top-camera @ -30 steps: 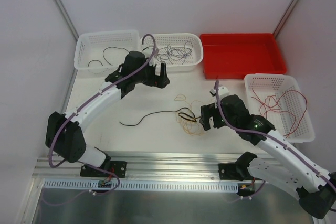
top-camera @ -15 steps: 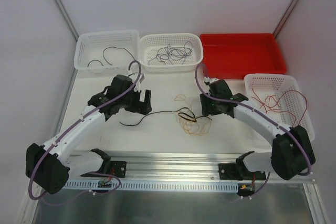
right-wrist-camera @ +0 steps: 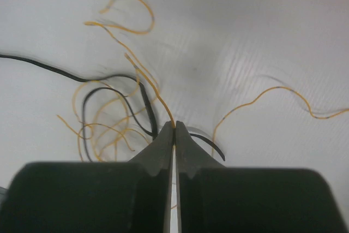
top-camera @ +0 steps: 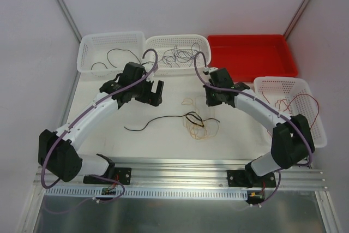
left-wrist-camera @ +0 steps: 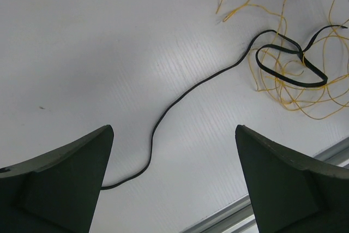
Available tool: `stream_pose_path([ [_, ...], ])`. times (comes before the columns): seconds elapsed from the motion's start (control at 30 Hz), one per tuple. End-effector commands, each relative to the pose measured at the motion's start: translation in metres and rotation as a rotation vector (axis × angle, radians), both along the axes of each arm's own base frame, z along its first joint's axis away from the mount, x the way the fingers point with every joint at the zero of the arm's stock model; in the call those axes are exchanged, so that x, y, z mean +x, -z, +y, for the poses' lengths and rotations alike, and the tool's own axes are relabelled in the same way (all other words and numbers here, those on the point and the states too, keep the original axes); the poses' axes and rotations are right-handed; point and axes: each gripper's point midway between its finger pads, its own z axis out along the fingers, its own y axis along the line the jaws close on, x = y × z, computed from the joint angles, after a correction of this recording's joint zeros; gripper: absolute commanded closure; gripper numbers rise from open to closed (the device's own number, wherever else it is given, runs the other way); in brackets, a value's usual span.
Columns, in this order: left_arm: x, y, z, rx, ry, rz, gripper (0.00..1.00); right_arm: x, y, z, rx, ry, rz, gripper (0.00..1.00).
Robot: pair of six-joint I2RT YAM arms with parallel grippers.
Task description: Untangle the cables
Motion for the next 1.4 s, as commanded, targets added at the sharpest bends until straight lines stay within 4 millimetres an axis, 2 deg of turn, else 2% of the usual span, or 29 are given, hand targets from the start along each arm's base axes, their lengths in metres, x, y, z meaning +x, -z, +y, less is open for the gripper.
stream_pose_path([
  [0.0,0.007,0.014,0.010,0.038,-0.016,0.032,0.05,0.004,-0.061,0.026,0.077,-0.108,-0.078,0.99],
  [0.03,0.007,0.024,0.013,0.050,-0.025,0.063,0.05,0.011,-0.091,0.033,0.111,-0.125,-0.127,0.99],
  [0.1,0.005,0.035,0.021,0.083,-0.051,0.081,0.05,0.004,-0.121,0.038,0.136,-0.168,-0.150,0.99],
  [0.13,0.004,0.037,0.021,0.087,-0.052,0.086,0.05,0.005,-0.140,0.040,0.152,-0.181,-0.179,0.99],
  [0.17,0.003,0.038,0.022,0.088,-0.052,0.089,0.05,0.005,-0.173,0.043,0.178,-0.197,-0.226,0.99],
  [0.23,0.003,0.038,0.020,0.079,-0.049,0.094,0.05,0.001,-0.211,0.044,0.205,-0.223,-0.288,0.99],
  [0.27,0.003,0.039,0.019,0.076,-0.044,0.099,0.05,0.000,-0.252,0.048,0.261,-0.242,-0.367,0.99],
  [0.33,0.002,0.039,0.016,0.066,-0.036,0.106,0.05,-0.008,-0.291,0.051,0.319,-0.278,-0.439,0.99],
  [0.37,0.002,0.040,0.016,0.064,-0.038,0.109,0.05,-0.013,-0.328,0.052,0.367,-0.292,-0.519,0.99],
  [0.47,0.002,0.041,0.017,0.074,-0.043,0.109,0.05,-0.027,-0.388,0.050,0.461,-0.322,-0.669,0.99],
  [0.53,0.003,0.040,0.019,0.079,-0.049,0.103,0.05,-0.027,-0.417,0.047,0.505,-0.312,-0.779,0.99],
  [0.57,0.004,0.041,0.021,0.088,-0.053,0.100,0.05,-0.028,-0.427,0.039,0.499,-0.284,-0.825,0.99],
  [0.67,0.004,0.043,0.023,0.103,-0.059,0.099,0.05,-0.020,-0.440,0.023,0.473,-0.204,-0.889,0.99],
  [0.77,0.005,0.045,0.025,0.111,-0.067,0.098,0.05,-0.022,-0.451,0.018,0.511,-0.176,-0.948,0.99],
  [0.8,0.005,0.044,0.025,0.110,-0.067,0.099,0.05,-0.033,-0.461,0.013,0.549,-0.165,-0.985,0.99],
  [0.87,0.005,0.045,0.024,0.107,-0.066,0.100,0.05,-0.030,-0.459,0.015,0.566,-0.166,-0.992,0.99],
  [0.9,0.004,0.043,0.023,0.099,-0.061,0.099,0.05,-0.027,-0.454,0.020,0.552,-0.180,-0.965,0.99],
  [0.93,0.004,0.043,0.022,0.095,-0.058,0.101,0.05,-0.026,-0.434,0.022,0.516,-0.192,-0.881,0.99],
  [0.97,0.003,0.042,0.021,0.090,-0.057,0.102,0.05,-0.027,-0.431,0.022,0.507,-0.192,-0.855,0.99],
  [1.03,0.001,0.038,0.017,0.062,-0.039,0.105,0.05,-0.023,-0.407,0.023,0.482,-0.170,-0.784,0.99],
  [1.07,0.000,0.036,0.012,0.038,-0.030,0.106,0.05,-0.017,-0.378,0.026,0.462,-0.159,-0.726,0.99],
  [1.23,-0.020,0.015,-0.021,-0.135,0.048,0.116,0.05,-0.018,-0.349,0.027,0.477,-0.128,-0.670,0.99],
  [1.3,-0.024,-0.006,-0.037,-0.236,0.040,0.076,0.05,-0.016,-0.340,0.024,0.462,-0.109,-0.654,0.99],
  [1.33,-0.034,-0.004,-0.046,-0.267,0.055,0.085,0.05,-0.014,-0.339,0.021,0.454,-0.082,-0.655,0.99],
  [1.37,-0.034,-0.022,-0.057,-0.353,0.042,0.044,0.04,-0.014,-0.335,0.018,0.450,-0.067,-0.654,0.99],
])
